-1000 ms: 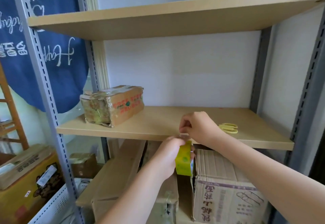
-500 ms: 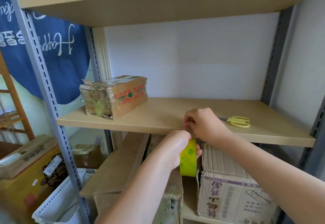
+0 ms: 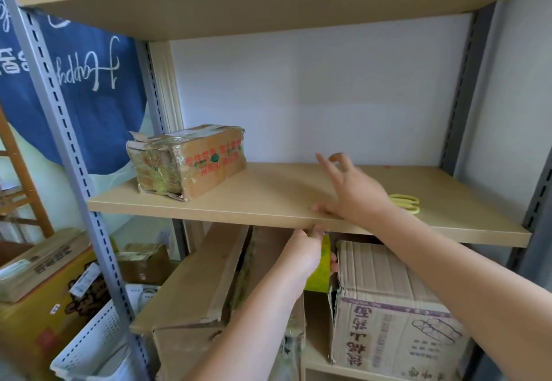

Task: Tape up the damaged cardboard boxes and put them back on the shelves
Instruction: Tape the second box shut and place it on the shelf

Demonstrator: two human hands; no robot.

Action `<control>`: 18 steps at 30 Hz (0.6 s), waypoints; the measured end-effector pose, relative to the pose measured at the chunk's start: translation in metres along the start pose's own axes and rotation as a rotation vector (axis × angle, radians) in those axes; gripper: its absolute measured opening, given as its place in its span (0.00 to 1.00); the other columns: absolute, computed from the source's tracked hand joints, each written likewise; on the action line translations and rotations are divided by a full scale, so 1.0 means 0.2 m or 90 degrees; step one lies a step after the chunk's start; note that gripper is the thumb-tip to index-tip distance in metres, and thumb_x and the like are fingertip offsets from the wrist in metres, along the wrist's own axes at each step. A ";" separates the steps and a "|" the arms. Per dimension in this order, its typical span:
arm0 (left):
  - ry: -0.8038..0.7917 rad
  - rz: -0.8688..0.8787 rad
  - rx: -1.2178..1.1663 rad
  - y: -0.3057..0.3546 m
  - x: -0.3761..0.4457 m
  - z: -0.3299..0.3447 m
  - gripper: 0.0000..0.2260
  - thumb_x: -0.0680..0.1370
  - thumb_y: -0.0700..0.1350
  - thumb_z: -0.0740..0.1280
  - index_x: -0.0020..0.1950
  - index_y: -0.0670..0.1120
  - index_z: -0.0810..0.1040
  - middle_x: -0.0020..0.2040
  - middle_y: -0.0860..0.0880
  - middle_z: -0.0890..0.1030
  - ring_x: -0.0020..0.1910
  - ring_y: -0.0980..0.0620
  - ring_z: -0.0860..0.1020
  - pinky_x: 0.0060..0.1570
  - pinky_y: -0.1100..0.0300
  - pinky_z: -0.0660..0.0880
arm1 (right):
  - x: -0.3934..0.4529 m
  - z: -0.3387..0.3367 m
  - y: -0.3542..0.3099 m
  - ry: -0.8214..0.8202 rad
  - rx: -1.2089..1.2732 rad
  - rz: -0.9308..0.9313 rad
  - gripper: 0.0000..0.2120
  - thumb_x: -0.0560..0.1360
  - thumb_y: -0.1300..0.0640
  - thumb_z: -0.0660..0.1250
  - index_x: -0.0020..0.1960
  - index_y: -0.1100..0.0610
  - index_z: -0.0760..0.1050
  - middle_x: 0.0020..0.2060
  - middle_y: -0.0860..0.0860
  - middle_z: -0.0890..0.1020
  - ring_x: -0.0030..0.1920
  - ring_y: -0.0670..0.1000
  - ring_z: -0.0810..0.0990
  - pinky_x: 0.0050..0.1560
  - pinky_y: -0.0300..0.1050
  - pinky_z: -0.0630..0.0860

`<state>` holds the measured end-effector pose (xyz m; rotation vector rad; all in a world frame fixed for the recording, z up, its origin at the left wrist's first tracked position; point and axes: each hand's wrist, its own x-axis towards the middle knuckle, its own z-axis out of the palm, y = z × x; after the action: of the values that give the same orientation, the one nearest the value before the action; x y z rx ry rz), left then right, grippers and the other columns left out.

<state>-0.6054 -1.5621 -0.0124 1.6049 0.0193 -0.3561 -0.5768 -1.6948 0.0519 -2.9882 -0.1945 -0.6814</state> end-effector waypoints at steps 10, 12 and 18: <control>0.020 0.172 0.040 -0.15 0.05 -0.06 0.23 0.80 0.60 0.63 0.70 0.48 0.72 0.59 0.55 0.83 0.56 0.57 0.81 0.55 0.64 0.76 | 0.01 0.04 -0.04 0.029 -0.022 0.076 0.42 0.72 0.33 0.67 0.79 0.46 0.54 0.79 0.50 0.50 0.79 0.56 0.45 0.74 0.58 0.49; 0.052 0.190 0.146 -0.21 0.01 -0.13 0.30 0.79 0.63 0.63 0.76 0.48 0.67 0.69 0.54 0.75 0.66 0.54 0.75 0.63 0.61 0.69 | -0.06 0.01 -0.12 0.175 -0.041 -0.005 0.30 0.76 0.46 0.68 0.75 0.52 0.65 0.76 0.53 0.62 0.76 0.57 0.58 0.71 0.53 0.56; 0.062 0.399 0.712 -0.65 -0.15 -0.49 0.23 0.83 0.59 0.53 0.75 0.53 0.70 0.74 0.55 0.71 0.70 0.56 0.71 0.65 0.62 0.69 | -0.71 0.35 -0.36 0.424 0.139 -0.336 0.10 0.80 0.61 0.61 0.52 0.61 0.80 0.37 0.51 0.79 0.36 0.52 0.74 0.35 0.44 0.72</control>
<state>-0.6421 -1.4499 -0.1301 2.5939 -0.7031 0.2761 -0.6841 -1.6319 -0.0690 -2.3355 -0.9395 -1.5281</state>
